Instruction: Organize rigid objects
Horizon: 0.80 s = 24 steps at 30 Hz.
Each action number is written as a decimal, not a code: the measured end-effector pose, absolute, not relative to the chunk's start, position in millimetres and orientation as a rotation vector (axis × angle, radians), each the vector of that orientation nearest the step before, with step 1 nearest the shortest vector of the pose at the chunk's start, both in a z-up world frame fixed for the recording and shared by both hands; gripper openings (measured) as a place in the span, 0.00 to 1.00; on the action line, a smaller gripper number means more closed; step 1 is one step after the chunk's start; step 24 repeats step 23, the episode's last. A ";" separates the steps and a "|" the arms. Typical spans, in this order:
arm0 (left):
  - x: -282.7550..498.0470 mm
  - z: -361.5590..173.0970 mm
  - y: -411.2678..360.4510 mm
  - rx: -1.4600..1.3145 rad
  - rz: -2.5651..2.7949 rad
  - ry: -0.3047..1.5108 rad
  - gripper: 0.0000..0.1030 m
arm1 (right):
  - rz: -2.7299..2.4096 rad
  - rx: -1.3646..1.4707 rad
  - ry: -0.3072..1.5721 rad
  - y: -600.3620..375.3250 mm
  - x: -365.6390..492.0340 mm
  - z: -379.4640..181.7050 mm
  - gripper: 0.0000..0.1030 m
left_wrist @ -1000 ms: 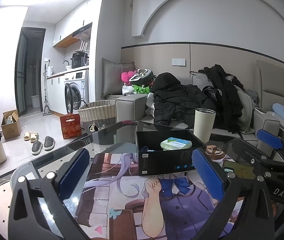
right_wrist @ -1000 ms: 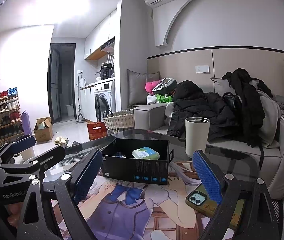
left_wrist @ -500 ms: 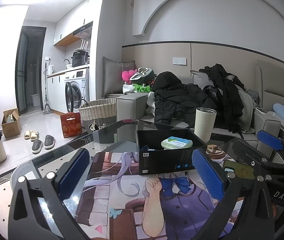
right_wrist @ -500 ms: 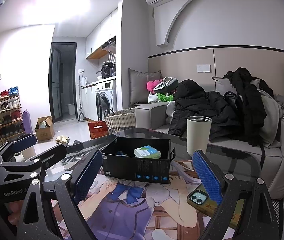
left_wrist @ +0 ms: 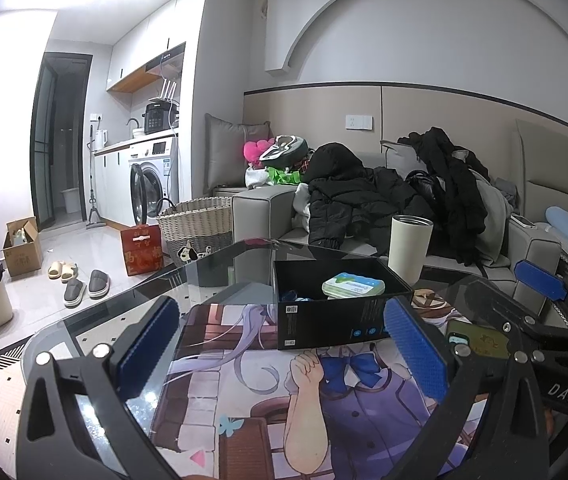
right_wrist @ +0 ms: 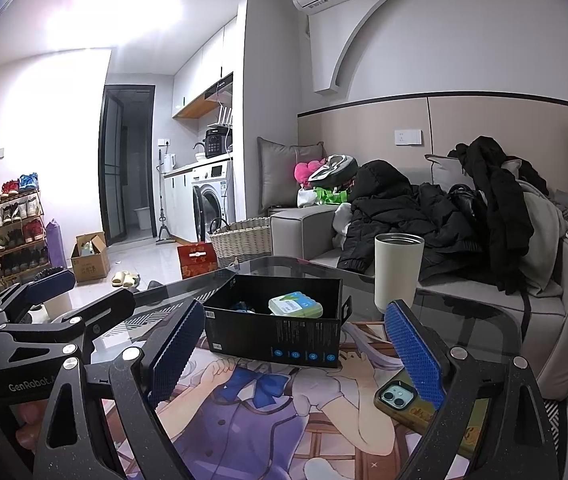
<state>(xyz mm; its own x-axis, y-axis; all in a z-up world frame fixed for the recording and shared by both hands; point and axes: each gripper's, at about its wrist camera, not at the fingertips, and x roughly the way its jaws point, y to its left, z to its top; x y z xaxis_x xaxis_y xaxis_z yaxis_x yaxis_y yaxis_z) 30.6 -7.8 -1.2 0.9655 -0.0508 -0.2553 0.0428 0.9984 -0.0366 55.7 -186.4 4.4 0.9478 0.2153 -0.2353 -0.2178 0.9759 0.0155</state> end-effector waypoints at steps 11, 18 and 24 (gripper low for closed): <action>30.7 -0.9 -7.2 -0.032 -0.048 0.260 1.00 | 0.222 -0.012 0.239 -185.3 56.7 3.5 0.90; 30.8 -0.7 -7.0 -0.032 -0.048 0.261 1.00 | 0.222 -0.012 0.239 -185.3 56.8 3.6 0.90; 31.1 -1.5 -9.8 -0.021 -0.036 0.257 1.00 | 0.223 -0.013 0.239 -185.3 56.5 3.9 0.90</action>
